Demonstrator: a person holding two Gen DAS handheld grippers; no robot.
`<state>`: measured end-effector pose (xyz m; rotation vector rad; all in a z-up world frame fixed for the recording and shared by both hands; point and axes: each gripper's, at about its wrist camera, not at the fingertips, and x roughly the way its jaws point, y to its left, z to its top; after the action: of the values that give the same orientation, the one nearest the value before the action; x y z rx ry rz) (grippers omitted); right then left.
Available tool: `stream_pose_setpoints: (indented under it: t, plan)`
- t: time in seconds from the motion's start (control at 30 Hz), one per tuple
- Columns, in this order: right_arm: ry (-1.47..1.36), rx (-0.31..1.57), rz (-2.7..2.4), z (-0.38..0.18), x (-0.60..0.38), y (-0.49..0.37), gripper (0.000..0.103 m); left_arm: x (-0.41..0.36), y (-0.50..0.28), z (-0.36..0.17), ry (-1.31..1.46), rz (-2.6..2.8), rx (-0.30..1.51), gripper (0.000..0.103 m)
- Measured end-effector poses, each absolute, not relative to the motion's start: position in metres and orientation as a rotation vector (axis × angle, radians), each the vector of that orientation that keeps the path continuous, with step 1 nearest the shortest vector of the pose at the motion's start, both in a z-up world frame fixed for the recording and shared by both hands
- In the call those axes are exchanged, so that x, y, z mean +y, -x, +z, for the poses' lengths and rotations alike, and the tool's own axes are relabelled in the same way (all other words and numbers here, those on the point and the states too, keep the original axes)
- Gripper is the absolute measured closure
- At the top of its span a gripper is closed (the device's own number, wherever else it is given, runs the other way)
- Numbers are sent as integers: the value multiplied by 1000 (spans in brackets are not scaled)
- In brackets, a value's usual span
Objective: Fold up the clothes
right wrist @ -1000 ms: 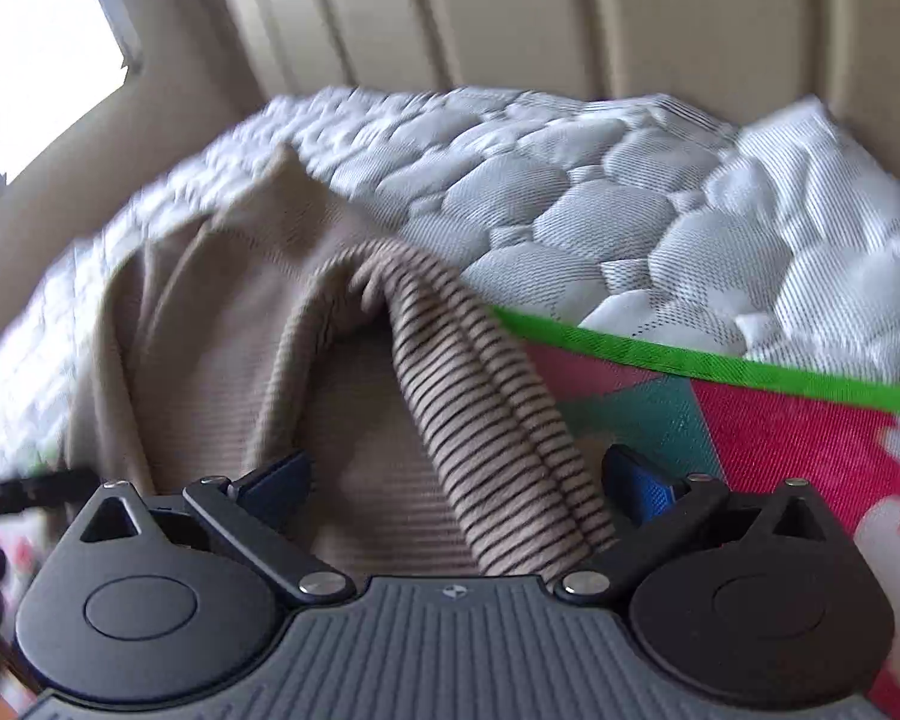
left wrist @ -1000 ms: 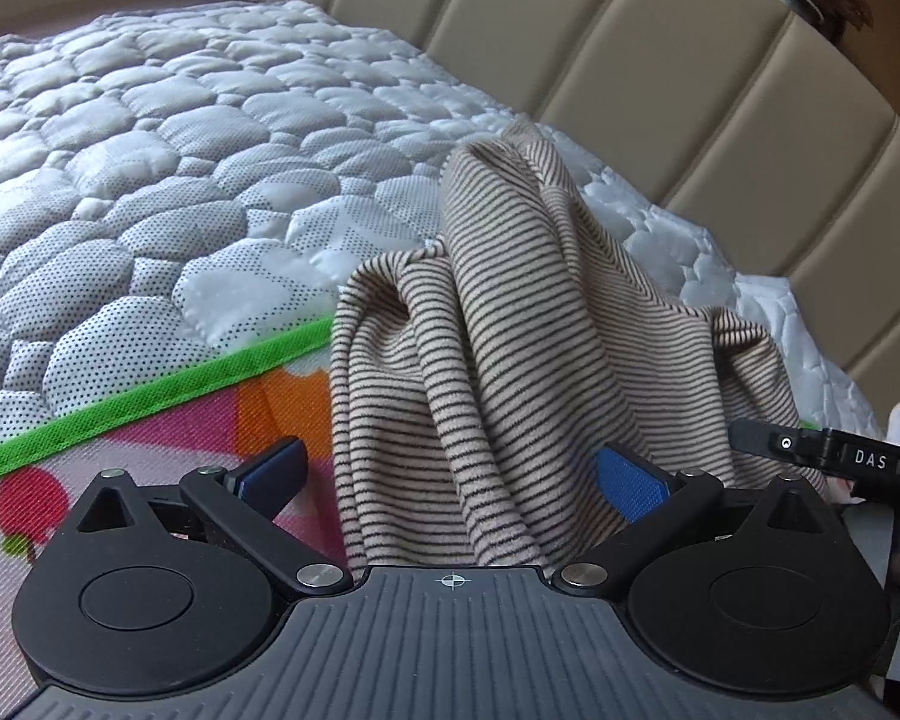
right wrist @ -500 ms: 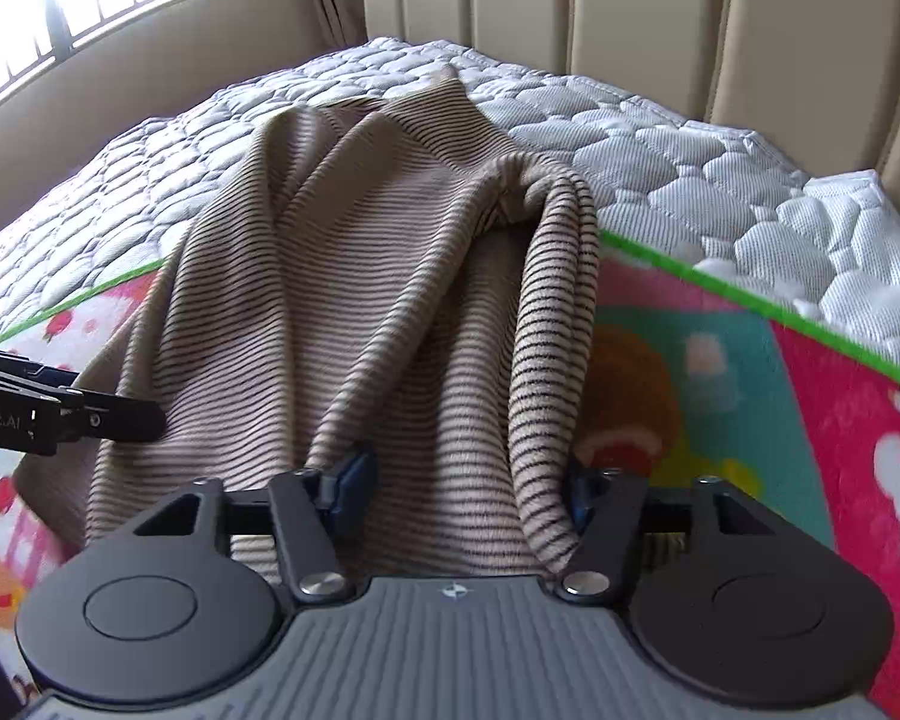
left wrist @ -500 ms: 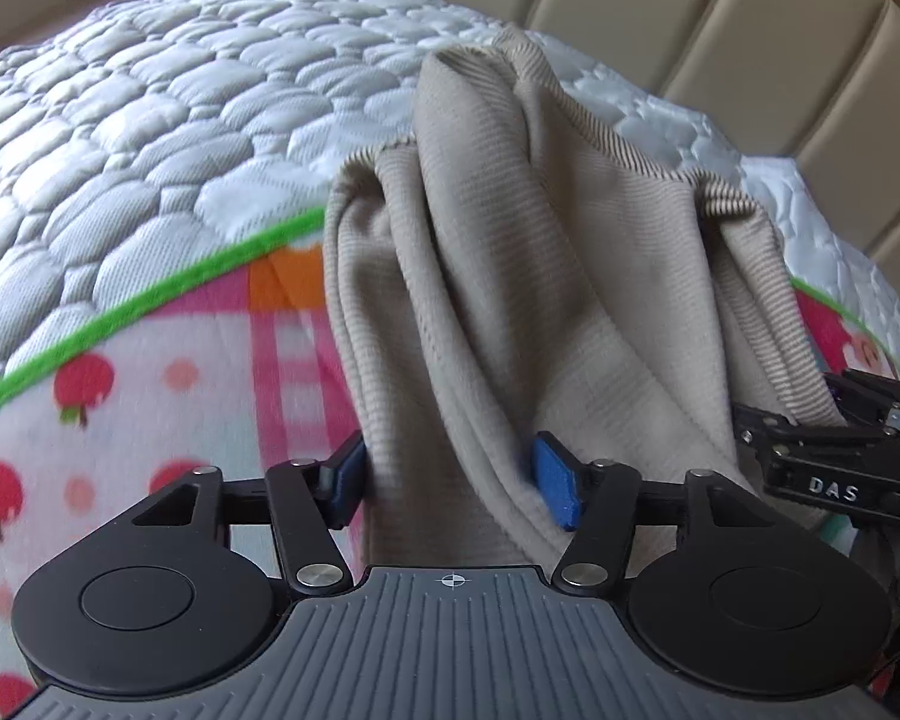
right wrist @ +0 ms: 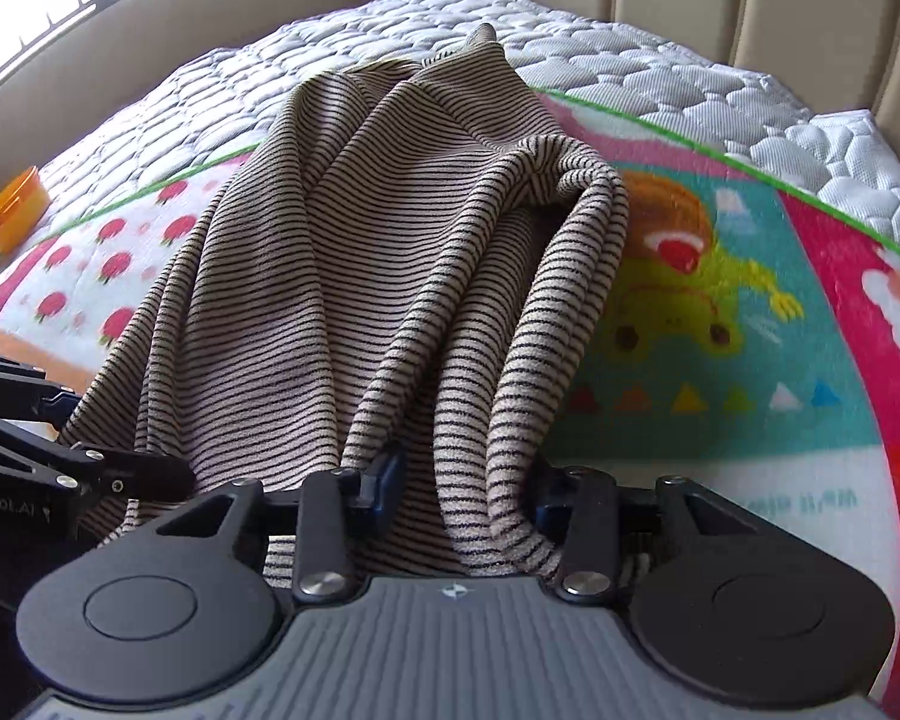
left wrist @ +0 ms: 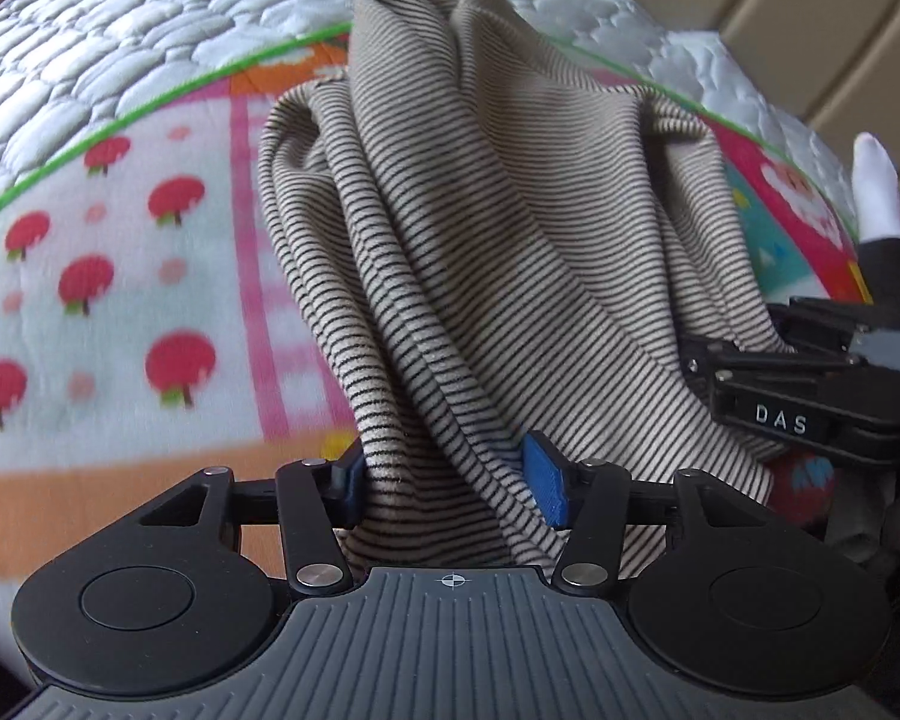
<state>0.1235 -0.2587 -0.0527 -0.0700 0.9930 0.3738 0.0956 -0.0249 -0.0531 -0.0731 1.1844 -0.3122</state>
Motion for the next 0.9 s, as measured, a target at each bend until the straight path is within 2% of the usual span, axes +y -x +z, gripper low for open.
stream_pose_setpoints:
  t: [0.07,0.17,0.23,0.27,0.33,0.4,0.43,0.57,0.9]
  plan:
    - [48,986,367,-54,-262,-121,62,-24,-85,-53,66,-314,1187,45]
    - [16,975,356,-56,-267,-118,51,-16,-80,-46,97,-317,1160,40]
    - [-6,967,349,-58,-270,-115,37,-8,-80,-38,137,-319,1128,34]
    - [-16,964,345,-58,-271,-114,33,-4,-81,-35,157,-320,1112,31]
    - [-38,956,338,-60,-275,-112,15,5,-81,-27,196,-321,1079,26]
    - [-59,949,331,-61,-278,-110,3,11,-83,-15,240,-323,1011,20]
    - [-70,945,327,-62,-279,-108,0,12,-85,-10,264,-332,990,17]
    - [-63,951,317,-65,-278,-110,0,6,-96,-9,341,-389,1008,10]
    - [-43,970,297,-67,-274,-111,0,-15,-100,-60,383,-352,1148,10]
